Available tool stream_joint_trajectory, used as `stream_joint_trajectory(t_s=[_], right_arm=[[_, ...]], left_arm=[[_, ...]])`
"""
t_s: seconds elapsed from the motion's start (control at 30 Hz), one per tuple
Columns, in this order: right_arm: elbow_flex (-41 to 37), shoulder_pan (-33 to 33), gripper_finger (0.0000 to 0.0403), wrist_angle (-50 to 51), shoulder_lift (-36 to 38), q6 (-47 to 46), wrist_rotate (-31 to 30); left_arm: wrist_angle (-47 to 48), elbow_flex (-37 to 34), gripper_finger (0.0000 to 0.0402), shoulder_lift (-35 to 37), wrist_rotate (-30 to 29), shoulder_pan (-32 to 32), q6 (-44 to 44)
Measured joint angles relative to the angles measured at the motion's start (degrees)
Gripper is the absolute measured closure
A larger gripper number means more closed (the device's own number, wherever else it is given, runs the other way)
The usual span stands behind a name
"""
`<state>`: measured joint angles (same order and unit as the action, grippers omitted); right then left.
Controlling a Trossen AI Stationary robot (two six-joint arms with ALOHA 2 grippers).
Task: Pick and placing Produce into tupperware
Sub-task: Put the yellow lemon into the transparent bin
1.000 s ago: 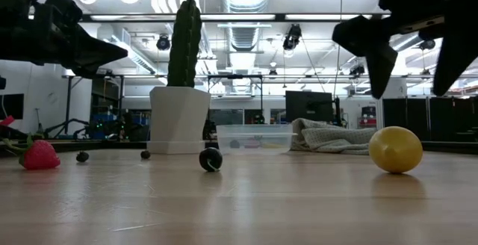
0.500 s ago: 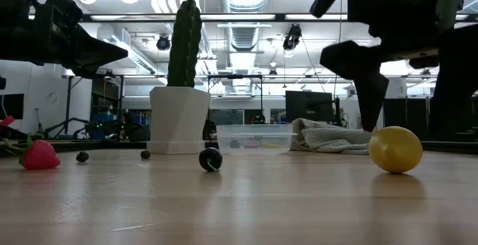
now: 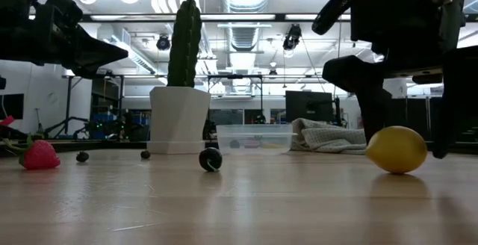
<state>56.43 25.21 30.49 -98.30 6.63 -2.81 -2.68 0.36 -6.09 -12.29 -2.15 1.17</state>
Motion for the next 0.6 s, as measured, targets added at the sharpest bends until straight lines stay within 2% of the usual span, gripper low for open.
stream_joint_trajectory(t_s=[0.6], right_arm=[[-2.9, -1.3, 0.0149, -5.6, -0.1, -0.6, 0.0]], left_arm=[[0.0, 0.0, 0.0402, -0.2, 0.0, 0.0, 0.0]])
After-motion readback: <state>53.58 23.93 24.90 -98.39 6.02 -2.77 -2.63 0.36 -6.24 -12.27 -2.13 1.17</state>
